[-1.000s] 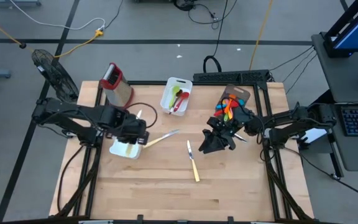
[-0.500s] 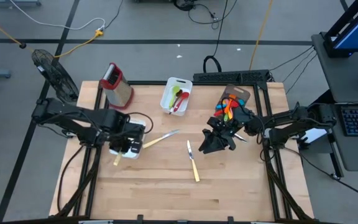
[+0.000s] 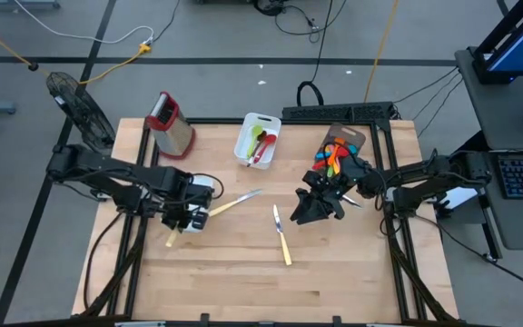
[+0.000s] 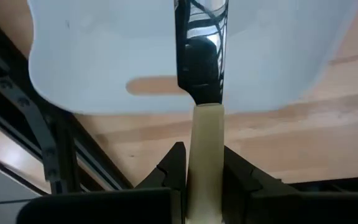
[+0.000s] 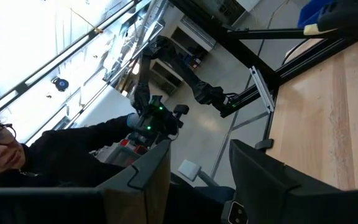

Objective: Pick & Place Kitchen Items
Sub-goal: Put the yellow knife into the bottom white bin

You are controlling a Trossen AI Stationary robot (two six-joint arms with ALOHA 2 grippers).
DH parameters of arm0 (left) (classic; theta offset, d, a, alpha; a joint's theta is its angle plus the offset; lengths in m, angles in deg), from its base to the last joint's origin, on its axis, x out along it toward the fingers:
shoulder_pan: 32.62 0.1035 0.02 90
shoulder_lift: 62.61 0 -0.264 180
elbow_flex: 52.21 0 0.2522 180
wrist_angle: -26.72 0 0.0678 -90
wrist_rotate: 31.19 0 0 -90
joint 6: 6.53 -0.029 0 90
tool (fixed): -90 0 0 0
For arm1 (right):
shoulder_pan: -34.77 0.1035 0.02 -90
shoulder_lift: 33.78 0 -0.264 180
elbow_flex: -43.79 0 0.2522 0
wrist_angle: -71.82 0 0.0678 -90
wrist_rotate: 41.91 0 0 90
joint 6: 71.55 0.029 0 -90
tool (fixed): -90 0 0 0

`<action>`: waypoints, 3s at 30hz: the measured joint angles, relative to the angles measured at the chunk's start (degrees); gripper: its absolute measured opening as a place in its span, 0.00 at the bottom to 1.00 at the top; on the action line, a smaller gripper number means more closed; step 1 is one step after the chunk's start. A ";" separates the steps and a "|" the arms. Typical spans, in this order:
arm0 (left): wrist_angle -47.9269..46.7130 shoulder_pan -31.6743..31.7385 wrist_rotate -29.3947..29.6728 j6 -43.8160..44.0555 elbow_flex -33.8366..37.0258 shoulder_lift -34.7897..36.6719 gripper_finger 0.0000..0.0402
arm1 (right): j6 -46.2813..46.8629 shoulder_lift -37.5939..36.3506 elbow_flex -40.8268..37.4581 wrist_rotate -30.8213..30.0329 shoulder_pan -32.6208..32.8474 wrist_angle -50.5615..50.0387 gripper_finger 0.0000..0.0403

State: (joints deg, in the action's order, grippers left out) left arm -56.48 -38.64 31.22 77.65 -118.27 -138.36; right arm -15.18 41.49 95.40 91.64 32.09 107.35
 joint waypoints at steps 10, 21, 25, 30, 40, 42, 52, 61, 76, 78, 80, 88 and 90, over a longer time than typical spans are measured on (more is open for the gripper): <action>0.17 5.61 -3.54 -8.11 2.23 0.00 0.11 | 1.30 0.00 0.00 -0.02 0.00 0.03 0.39; -0.92 15.01 -4.02 -16.75 2.83 0.00 0.11 | 1.01 0.00 0.00 -0.23 0.02 0.02 0.39; -0.88 16.71 -6.17 -18.20 5.09 0.00 0.11 | 1.01 0.00 0.00 -0.24 0.02 0.02 0.39; -0.88 17.27 -6.60 -18.51 8.66 0.00 0.11 | 0.81 0.00 0.00 -0.24 0.02 0.02 0.39; -0.29 17.37 -4.24 -18.10 9.29 0.00 0.17 | 0.79 0.00 0.00 -0.26 0.00 0.02 0.39; -0.25 17.41 -3.55 -18.12 9.29 0.00 0.21 | 0.79 0.01 0.00 -0.26 0.00 0.02 0.39; -0.27 17.68 -0.63 -20.13 9.29 0.02 0.35 | 1.21 0.02 0.00 -0.26 0.00 0.02 0.39; -1.17 17.68 -0.33 -19.57 8.73 2.12 0.43 | 1.43 0.02 -0.02 -0.26 0.00 -0.11 0.39; -0.80 16.20 11.37 -10.12 -0.36 18.75 0.43 | 0.97 0.04 -0.03 -4.80 0.00 -1.67 0.39; -0.58 15.51 13.93 -10.18 -1.40 20.47 0.43 | 0.97 0.04 -0.02 -4.80 0.00 -1.62 0.39; 0.03 14.77 16.67 -10.71 -1.94 22.13 0.43 | 0.31 0.04 -0.03 -4.80 0.00 -1.51 0.39; 14.71 11.33 27.44 -24.95 -1.96 28.41 0.43 | -5.55 0.04 -0.02 -10.44 0.97 -0.92 0.39; 19.31 10.16 29.08 -29.93 -1.96 29.72 0.43 | -6.39 0.04 -0.02 -13.18 1.42 -0.96 0.39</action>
State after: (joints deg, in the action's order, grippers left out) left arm -37.18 -28.48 60.30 47.72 -120.23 -108.64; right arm -21.57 41.53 95.38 78.46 33.51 106.39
